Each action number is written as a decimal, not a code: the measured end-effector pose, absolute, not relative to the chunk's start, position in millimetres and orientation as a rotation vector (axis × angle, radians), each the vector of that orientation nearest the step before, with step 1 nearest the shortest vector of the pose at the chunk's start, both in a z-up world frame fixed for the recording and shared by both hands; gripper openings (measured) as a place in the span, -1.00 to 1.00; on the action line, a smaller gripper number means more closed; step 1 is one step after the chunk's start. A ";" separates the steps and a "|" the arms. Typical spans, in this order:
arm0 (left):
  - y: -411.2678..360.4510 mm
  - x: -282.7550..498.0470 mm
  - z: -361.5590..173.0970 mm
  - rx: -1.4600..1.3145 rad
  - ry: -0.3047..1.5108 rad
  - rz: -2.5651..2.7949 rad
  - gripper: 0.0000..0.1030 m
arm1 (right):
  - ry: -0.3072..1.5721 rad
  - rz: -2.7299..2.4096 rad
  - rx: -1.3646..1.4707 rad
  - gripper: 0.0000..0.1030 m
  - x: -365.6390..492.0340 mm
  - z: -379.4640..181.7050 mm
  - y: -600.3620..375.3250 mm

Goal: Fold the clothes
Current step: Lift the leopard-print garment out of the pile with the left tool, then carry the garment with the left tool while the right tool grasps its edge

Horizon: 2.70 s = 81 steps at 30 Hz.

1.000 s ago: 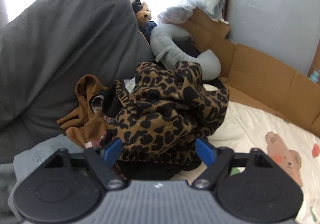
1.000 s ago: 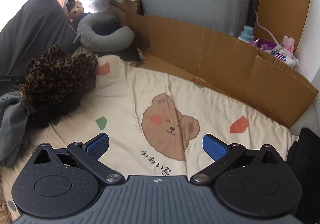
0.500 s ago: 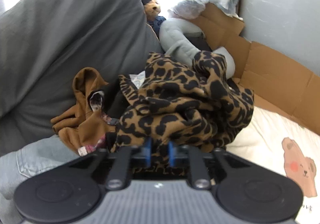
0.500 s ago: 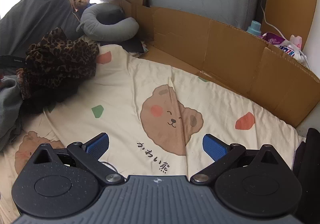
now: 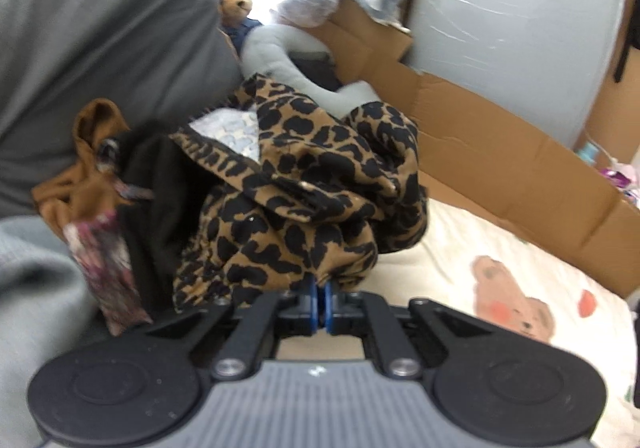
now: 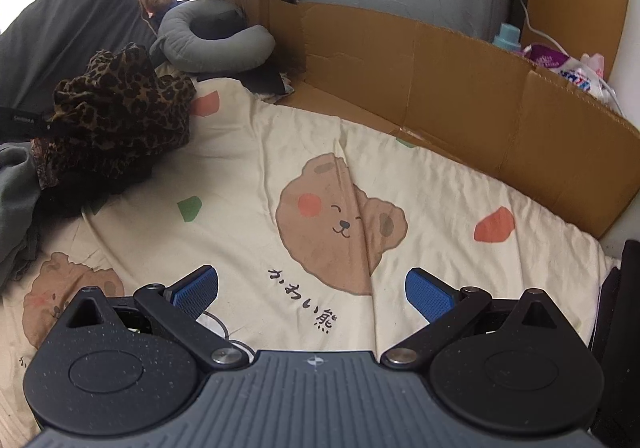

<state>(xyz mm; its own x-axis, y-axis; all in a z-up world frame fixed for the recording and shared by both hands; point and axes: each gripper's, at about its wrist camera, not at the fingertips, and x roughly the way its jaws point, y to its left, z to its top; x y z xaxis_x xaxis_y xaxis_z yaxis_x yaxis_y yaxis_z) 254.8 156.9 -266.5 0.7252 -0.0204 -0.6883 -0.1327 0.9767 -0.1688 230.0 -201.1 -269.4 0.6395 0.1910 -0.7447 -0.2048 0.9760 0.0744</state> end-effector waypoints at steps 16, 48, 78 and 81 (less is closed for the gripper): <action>85.7 252.5 -316.6 -0.260 0.903 -0.165 0.05 | 0.902 0.206 0.017 0.99 223.8 -294.8 -210.6; 146.2 333.9 -352.3 -0.335 0.749 0.102 0.29 | 0.925 0.201 -0.006 0.99 219.3 -308.7 -214.9; 54.8 267.2 -318.9 -0.399 0.750 -0.209 -0.99 | 0.849 0.203 0.087 0.98 219.0 -290.9 -222.5; 42.5 258.2 -326.1 -0.411 0.783 -0.250 -1.00 | 0.838 0.221 0.101 0.98 219.2 -287.9 -221.1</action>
<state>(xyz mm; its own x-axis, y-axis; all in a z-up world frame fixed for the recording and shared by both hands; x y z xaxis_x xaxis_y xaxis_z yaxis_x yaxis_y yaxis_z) 258.2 42.5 -326.1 0.6854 -0.3662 -0.6294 0.0667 0.8923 -0.4465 219.2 -221.1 -287.9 0.6475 0.2336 -0.7254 -0.1542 0.9723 0.1755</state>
